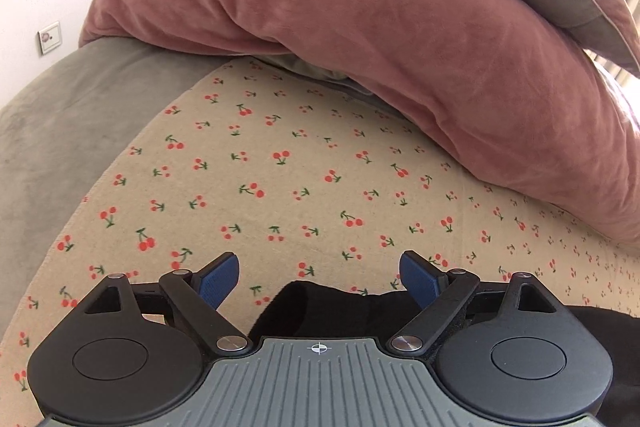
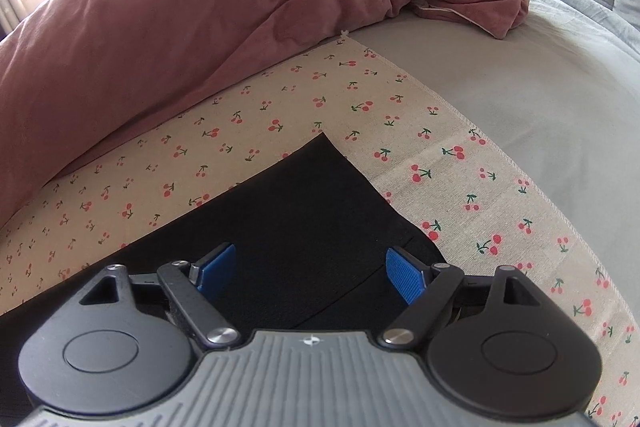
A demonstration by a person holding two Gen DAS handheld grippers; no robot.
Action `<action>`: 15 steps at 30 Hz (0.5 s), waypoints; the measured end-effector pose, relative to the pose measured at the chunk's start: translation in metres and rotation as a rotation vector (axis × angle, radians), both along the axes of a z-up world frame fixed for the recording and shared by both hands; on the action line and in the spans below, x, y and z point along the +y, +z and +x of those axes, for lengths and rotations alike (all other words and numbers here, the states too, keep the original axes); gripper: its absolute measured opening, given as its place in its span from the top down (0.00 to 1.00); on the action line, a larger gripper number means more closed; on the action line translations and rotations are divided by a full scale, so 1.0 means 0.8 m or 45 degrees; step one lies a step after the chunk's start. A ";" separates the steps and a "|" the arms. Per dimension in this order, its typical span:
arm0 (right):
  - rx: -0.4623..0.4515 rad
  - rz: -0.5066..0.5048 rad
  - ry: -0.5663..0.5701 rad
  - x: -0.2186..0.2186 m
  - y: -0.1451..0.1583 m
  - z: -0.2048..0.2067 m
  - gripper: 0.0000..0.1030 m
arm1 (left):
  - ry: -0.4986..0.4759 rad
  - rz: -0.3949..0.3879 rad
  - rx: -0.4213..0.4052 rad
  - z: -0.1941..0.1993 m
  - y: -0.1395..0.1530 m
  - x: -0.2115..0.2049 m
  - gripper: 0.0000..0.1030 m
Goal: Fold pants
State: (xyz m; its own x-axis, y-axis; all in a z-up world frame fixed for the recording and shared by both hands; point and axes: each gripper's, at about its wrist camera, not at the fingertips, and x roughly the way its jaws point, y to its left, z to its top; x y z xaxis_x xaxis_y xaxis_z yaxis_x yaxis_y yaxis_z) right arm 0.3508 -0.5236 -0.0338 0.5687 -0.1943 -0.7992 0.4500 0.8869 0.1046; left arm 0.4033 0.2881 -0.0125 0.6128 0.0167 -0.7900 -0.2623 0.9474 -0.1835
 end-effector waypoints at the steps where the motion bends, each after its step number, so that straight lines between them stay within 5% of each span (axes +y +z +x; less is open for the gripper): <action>1: 0.000 -0.006 0.003 0.000 0.000 0.001 0.23 | -0.010 0.011 0.011 0.004 -0.006 -0.006 0.13; 9: 0.025 -0.094 0.017 -0.004 -0.007 0.027 0.23 | -0.083 0.103 0.009 0.010 -0.030 -0.029 0.16; 13: 0.031 -0.152 0.013 0.000 -0.018 0.050 0.23 | -0.130 0.141 0.021 0.010 -0.035 -0.031 0.45; 15: 0.026 -0.198 0.028 0.006 -0.025 0.063 0.23 | -0.146 0.141 0.012 0.008 -0.037 -0.029 0.52</action>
